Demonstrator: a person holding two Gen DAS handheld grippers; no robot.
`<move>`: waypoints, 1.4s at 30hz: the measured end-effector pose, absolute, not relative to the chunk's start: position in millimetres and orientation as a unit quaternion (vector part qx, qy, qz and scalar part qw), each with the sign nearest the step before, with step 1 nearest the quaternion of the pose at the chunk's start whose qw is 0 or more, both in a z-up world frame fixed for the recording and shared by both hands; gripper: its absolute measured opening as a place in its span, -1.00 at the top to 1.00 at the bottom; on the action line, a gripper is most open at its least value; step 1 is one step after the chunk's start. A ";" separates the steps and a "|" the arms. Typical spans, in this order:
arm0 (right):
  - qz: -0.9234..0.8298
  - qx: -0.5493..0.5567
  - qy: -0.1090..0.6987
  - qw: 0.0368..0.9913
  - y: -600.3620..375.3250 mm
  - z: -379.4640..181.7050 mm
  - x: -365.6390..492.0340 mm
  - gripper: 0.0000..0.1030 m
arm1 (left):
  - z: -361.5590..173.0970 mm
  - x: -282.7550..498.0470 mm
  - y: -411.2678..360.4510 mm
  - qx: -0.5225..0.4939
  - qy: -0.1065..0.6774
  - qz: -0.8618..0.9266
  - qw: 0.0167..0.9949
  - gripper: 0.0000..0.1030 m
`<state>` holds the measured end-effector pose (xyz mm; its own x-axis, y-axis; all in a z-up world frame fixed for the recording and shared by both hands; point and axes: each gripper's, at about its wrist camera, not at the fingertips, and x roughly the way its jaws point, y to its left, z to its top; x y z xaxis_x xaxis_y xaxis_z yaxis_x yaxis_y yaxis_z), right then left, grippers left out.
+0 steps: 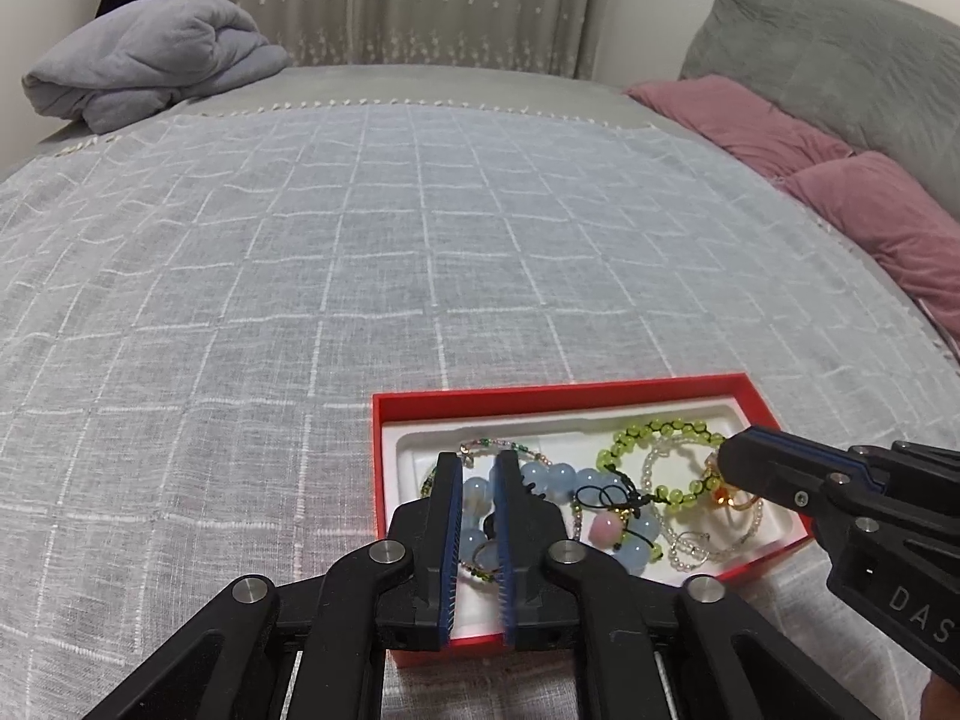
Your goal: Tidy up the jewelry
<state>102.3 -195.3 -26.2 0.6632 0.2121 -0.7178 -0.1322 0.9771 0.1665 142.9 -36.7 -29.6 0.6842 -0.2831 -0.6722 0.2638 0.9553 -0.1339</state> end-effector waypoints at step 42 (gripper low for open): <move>0.055 0.044 0.434 0.898 -225.4 -13.3 17.3 -0.31 | -24.2 53.4 -13.4 0.029 0.416 -0.088 0.905 -0.94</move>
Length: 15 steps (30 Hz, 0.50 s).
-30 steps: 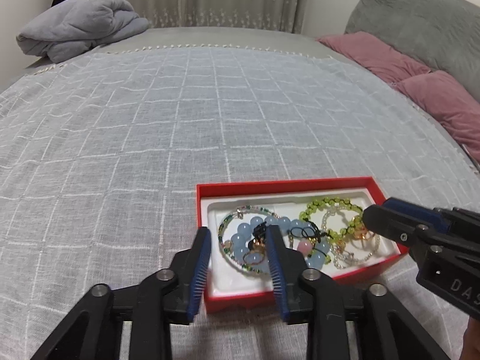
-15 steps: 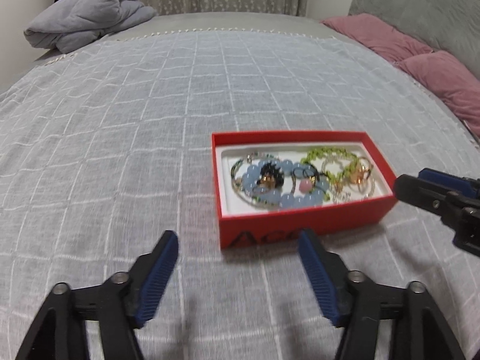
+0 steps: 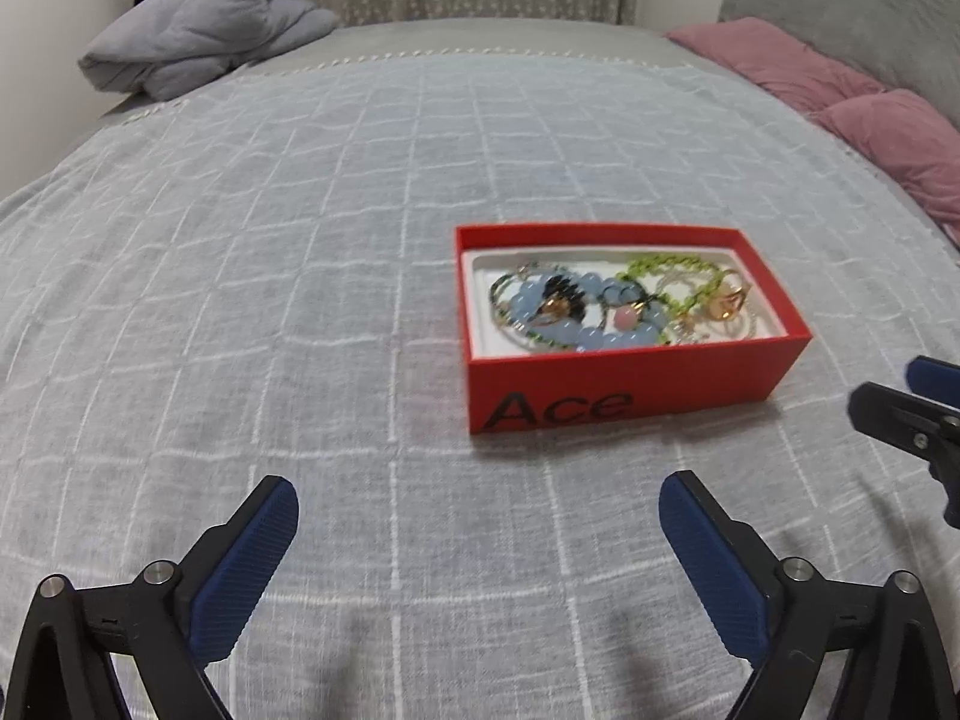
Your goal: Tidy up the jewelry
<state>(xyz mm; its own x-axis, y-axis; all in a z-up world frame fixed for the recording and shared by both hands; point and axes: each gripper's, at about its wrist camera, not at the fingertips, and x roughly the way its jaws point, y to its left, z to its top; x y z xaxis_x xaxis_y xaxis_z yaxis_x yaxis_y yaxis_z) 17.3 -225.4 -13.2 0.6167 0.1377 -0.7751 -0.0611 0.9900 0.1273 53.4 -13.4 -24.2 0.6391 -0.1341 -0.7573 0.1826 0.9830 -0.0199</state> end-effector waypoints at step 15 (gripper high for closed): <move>-0.015 0.002 0.457 0.889 -224.6 -23.4 12.2 -0.80 | -35.7 57.7 -12.9 0.026 0.428 -0.038 0.903 -0.98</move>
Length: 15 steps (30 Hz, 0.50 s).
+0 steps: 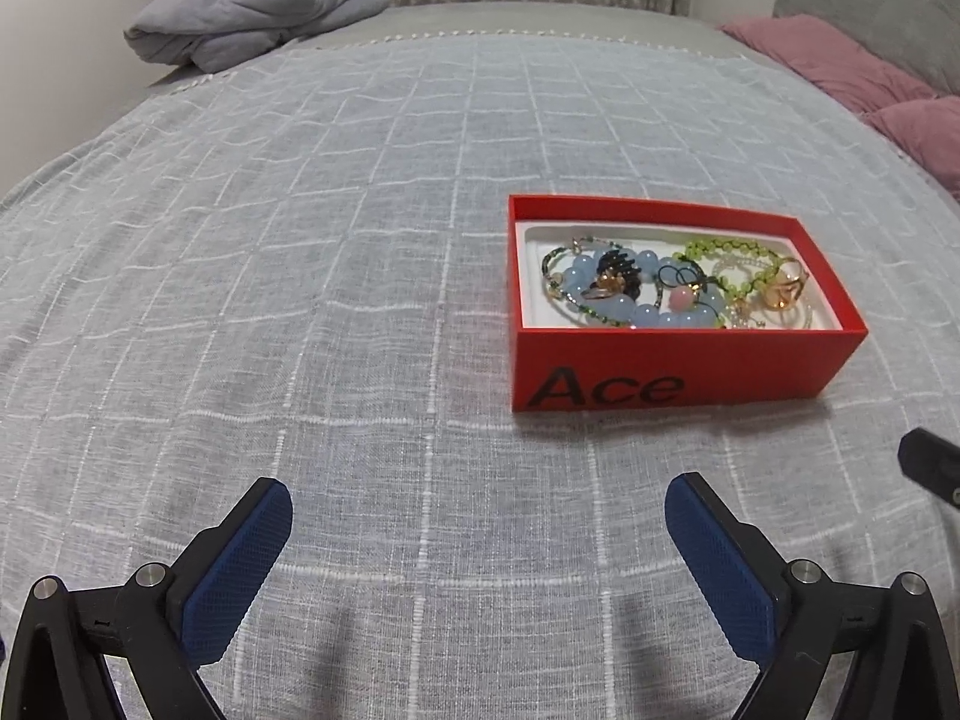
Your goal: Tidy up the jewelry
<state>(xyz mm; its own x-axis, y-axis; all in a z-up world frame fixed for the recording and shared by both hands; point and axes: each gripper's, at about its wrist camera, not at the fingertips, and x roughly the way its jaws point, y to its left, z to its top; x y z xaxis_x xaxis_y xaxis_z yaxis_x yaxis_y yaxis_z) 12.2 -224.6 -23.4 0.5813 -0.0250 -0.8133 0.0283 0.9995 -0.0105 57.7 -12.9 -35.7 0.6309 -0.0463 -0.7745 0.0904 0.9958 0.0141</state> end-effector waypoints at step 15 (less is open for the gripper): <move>-0.008 -0.007 0.474 0.880 -216.3 -33.5 15.0 -0.80 | -34.9 55.8 -16.0 0.036 0.426 -0.044 0.903 -0.98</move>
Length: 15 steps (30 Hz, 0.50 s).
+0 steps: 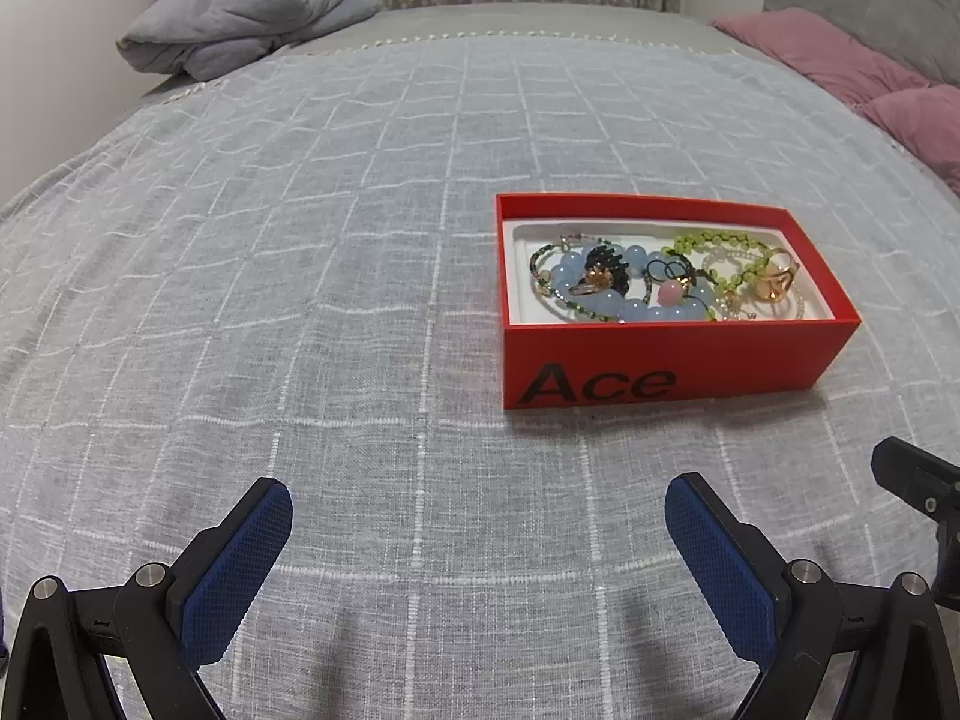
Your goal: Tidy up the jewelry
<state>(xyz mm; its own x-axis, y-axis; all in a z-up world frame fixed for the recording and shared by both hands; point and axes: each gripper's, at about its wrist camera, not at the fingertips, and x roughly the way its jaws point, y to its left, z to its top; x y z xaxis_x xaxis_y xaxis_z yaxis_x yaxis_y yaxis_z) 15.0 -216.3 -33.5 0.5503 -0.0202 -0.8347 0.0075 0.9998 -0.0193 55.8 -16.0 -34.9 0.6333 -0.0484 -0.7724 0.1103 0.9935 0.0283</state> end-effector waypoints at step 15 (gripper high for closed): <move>-0.007 -0.007 0.478 0.878 -214.1 -36.3 18.0 -0.80 | -35.0 54.9 -16.1 0.036 0.426 -0.044 0.903 -0.98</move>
